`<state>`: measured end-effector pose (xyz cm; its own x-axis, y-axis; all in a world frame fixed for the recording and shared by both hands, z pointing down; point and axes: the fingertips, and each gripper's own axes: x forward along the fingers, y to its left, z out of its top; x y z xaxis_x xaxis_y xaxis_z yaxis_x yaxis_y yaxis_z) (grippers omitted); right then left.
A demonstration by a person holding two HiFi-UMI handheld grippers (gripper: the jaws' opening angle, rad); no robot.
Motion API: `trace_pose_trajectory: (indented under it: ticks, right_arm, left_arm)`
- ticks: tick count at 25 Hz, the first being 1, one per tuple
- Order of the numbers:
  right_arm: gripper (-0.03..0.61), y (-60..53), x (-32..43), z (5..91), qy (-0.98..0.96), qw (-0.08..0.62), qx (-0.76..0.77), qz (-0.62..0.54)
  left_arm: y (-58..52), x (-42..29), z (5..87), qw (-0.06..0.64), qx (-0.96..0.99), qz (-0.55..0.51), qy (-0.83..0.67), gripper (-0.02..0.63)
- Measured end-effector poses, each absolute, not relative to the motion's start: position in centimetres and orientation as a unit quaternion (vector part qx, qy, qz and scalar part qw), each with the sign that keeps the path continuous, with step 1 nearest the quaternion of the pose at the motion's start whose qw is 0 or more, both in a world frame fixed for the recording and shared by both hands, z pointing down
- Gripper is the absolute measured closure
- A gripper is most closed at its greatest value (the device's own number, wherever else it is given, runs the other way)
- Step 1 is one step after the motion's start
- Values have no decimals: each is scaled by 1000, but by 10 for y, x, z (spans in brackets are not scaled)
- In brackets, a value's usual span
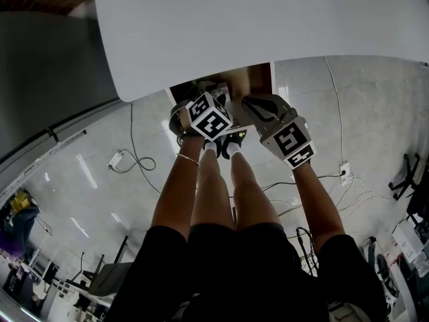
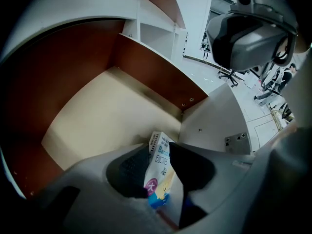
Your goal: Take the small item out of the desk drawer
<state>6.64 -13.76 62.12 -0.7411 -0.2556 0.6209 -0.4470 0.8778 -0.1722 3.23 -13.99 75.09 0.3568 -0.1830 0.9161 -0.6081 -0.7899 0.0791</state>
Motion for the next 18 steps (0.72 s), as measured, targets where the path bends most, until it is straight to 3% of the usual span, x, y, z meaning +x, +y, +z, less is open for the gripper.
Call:
trace_pose_trajectory:
  ticks: [18]
  right_arm:
    - [499,-136,44,680,-891,450,43,42]
  left_arm:
    - [-133,37,737,227,806,480,-261,502]
